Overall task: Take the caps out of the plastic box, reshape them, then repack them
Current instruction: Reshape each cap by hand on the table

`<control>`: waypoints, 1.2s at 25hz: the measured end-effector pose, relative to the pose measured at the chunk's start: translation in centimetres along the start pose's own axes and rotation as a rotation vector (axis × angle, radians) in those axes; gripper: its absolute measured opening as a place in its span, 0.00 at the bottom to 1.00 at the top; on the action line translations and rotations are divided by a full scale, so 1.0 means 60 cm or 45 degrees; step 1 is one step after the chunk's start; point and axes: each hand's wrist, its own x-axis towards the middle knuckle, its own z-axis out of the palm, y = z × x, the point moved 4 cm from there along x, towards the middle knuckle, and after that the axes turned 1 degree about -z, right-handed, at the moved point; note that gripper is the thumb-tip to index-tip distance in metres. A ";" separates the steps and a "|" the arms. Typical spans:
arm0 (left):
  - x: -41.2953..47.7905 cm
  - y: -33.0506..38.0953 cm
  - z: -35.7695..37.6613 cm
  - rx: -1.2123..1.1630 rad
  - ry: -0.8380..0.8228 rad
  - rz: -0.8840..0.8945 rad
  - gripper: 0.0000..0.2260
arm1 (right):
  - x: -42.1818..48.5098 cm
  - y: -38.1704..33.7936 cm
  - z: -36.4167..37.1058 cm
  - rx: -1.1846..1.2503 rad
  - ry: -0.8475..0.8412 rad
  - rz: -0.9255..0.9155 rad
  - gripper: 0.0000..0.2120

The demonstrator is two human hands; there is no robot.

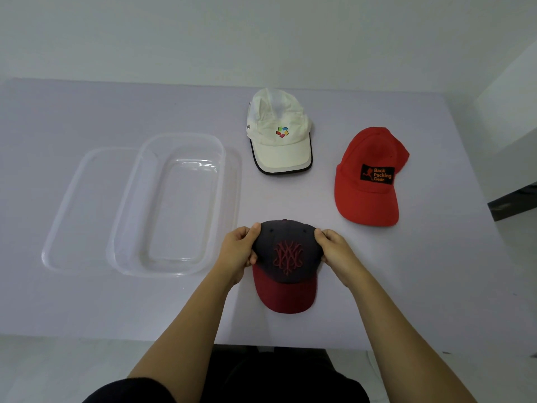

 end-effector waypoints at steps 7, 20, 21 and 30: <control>-0.003 0.013 0.017 0.178 0.118 0.023 0.19 | 0.001 -0.022 0.017 0.116 0.032 0.070 0.18; -0.005 0.019 0.031 0.213 0.267 0.089 0.19 | -0.014 -0.037 0.034 -0.184 0.447 -0.006 0.25; -0.004 0.017 0.032 0.177 0.294 0.098 0.18 | -0.015 -0.037 0.038 -0.085 0.517 -0.049 0.22; -0.008 0.040 0.036 0.817 0.612 0.343 0.17 | 0.013 -0.039 0.042 -0.014 0.475 -0.120 0.11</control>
